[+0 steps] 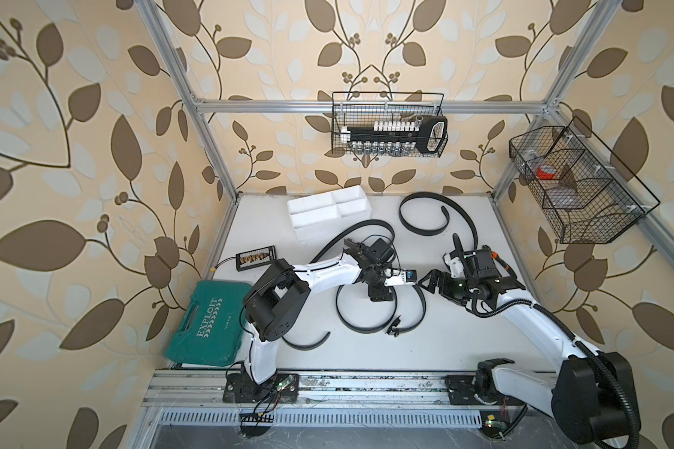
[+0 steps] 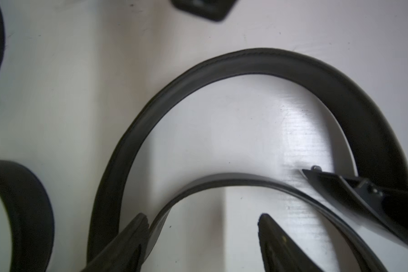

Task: Place the belts into the storage roll
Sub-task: Roll the belt at the center of the board.

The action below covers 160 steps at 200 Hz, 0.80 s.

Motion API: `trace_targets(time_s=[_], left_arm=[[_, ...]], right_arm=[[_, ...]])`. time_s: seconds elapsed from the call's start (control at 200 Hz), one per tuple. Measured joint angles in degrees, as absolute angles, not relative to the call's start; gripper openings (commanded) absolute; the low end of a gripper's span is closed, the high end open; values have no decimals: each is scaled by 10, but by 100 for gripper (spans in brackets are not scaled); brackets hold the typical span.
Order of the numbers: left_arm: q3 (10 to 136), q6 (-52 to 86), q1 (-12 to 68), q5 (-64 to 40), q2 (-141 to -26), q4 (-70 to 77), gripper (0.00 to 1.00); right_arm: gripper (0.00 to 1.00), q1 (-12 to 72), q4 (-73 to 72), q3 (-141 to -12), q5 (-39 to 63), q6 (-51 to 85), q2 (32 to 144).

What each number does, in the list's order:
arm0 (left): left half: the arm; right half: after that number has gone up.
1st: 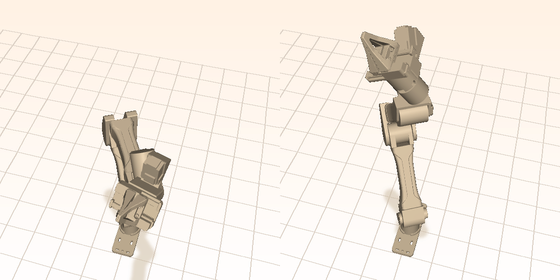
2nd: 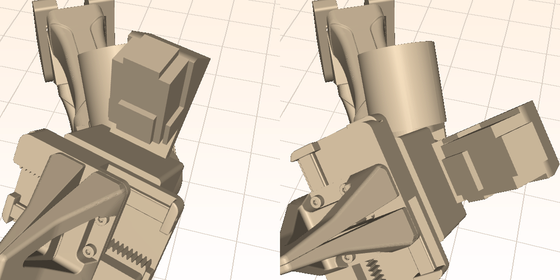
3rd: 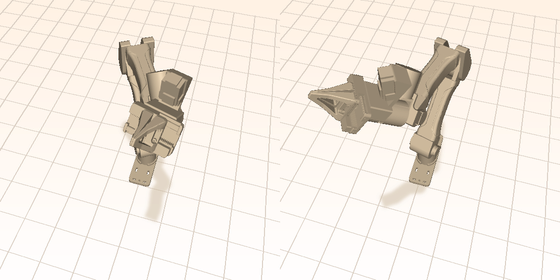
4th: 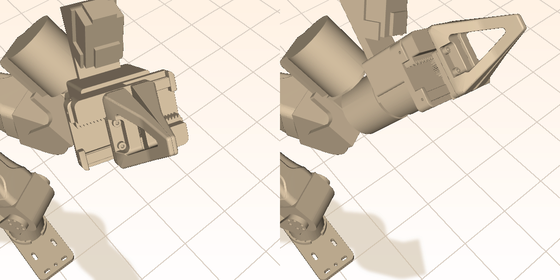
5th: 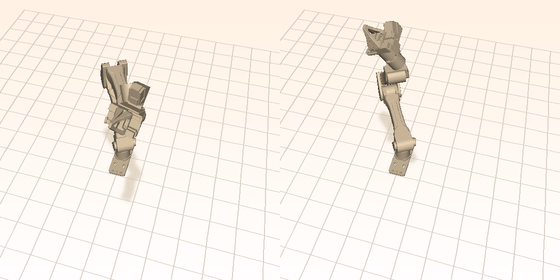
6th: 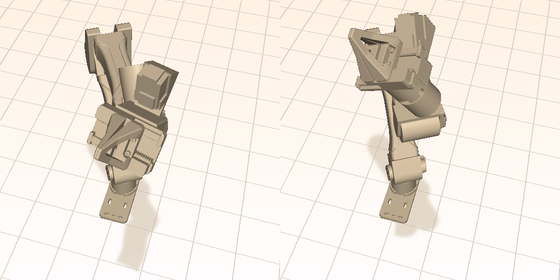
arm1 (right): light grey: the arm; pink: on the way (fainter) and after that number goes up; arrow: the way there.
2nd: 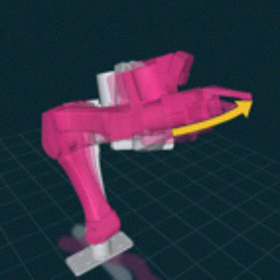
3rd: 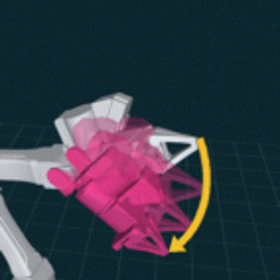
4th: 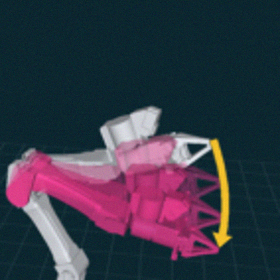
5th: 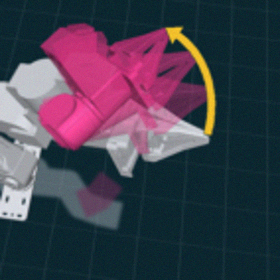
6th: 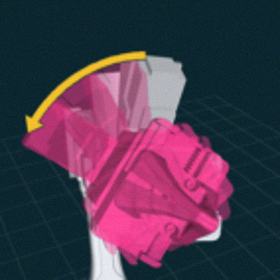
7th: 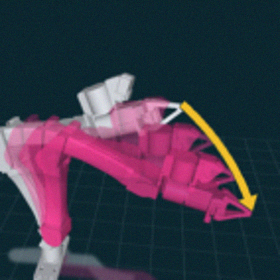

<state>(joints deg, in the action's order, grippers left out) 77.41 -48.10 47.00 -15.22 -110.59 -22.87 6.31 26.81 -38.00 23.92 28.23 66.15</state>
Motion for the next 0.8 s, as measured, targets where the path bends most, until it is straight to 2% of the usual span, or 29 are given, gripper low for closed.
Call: trace_targets(time_s=[0.485,0.8], left_arm=[[832,-574,489,-99,-1184,-236,65],[842,-583,491,-102,-1197,-245,42]], right_arm=[[99,-1,254,-350,296,277,649],[99,-6,246,-349,303,276,650]])
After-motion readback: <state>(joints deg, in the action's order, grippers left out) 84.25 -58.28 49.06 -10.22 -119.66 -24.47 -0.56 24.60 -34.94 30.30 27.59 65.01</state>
